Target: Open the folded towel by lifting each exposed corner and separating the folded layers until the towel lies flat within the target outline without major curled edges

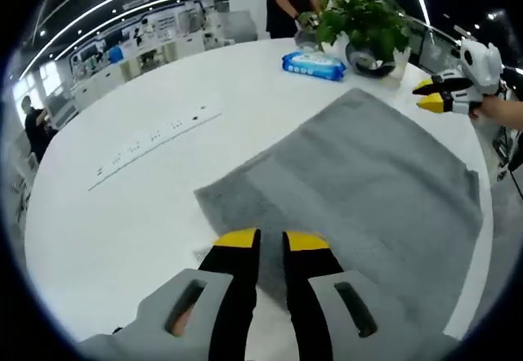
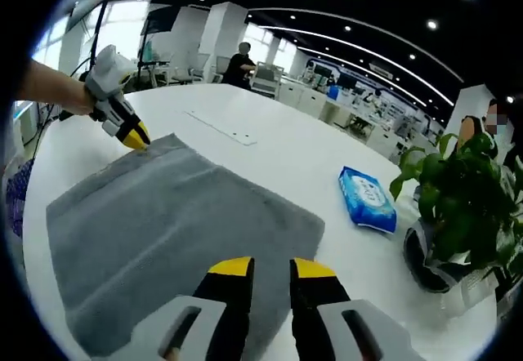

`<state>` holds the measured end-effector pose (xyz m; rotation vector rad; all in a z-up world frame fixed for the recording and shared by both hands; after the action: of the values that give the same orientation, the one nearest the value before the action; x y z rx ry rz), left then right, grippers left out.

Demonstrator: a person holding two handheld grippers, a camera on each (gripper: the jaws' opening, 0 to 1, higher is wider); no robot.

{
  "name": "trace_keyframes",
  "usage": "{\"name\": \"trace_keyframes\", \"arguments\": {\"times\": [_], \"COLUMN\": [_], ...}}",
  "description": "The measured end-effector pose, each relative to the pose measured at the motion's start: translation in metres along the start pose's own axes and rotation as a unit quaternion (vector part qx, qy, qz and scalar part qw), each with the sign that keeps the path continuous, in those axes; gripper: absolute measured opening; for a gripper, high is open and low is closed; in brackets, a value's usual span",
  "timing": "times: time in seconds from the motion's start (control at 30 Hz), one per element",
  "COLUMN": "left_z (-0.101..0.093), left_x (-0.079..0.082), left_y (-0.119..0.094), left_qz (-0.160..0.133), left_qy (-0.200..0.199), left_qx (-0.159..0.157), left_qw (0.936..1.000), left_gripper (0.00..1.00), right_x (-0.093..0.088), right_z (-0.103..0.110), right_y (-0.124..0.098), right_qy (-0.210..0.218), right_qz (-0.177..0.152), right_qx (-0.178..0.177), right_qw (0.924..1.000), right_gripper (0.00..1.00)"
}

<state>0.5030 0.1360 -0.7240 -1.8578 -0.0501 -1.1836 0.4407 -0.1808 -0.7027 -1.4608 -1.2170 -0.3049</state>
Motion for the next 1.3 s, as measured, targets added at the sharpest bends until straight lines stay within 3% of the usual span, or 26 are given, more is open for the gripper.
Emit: {"name": "trace_keyframes", "arguments": {"times": [0.1,0.2,0.33,0.5,0.6,0.67,0.77,0.9,1.07,1.3], "left_z": [-0.022,-0.050,-0.085,-0.110,-0.116,-0.117,-0.120,-0.121,-0.120,-0.116], "left_x": [-0.001,-0.009,-0.034,-0.063,-0.074,-0.073,-0.074,-0.076,-0.083,-0.102], "left_y": [-0.009,-0.015,-0.015,-0.005,-0.002,-0.004,-0.004,-0.004,-0.010,-0.029], "left_qz": [0.001,-0.008,0.015,0.030,0.032,0.020,0.029,0.029,0.026,0.000], "left_qy": [0.006,0.005,0.028,0.023,0.016,0.025,0.032,0.055,0.046,0.028], "left_qx": [-0.011,-0.028,-0.053,-0.071,-0.076,-0.058,-0.051,-0.041,-0.033,-0.028], "left_qw": [0.9999,0.9996,0.9981,0.9967,0.9965,0.9978,0.9978,0.9972,0.9980,0.9992], "left_gripper": [0.11,0.12,0.13,0.13,0.14,0.14,0.13,0.13,0.13,0.13], "right_x": [-0.022,-0.041,-0.058,-0.073,-0.077,-0.079,-0.081,-0.079,-0.078,-0.077], "right_z": [0.028,0.045,0.057,0.062,0.066,0.068,0.073,0.077,0.082,0.107], "right_y": [-0.012,-0.021,-0.028,-0.031,-0.033,-0.035,-0.037,-0.038,-0.041,-0.051], "right_qy": [0.046,0.043,0.057,0.083,0.102,0.113,0.131,0.124,0.128,0.124], "right_qz": [0.024,0.045,0.065,0.082,0.076,0.080,0.074,0.079,0.095,0.086], "right_qx": [0.027,0.032,0.031,0.025,0.021,0.021,0.009,0.006,0.009,0.011], "right_qw": [0.9983,0.9976,0.9957,0.9928,0.9916,0.9902,0.9886,0.9891,0.9873,0.9885], "right_gripper": [0.22,0.25,0.27,0.28,0.28,0.26,0.26,0.26,0.25,0.23]}}
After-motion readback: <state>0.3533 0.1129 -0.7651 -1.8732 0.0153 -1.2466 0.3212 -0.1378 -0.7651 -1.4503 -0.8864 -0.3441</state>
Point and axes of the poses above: the point that each gripper's makers call its tool centre point, and the gripper's own axes: y roughly forward along the fingers, z roughly to its left, x roughly out of its top, the point moved 6 cm from there along -y, roughly backward along the fingers, and after that the axes turned 8 degrees about -x, right-handed, at the moved point
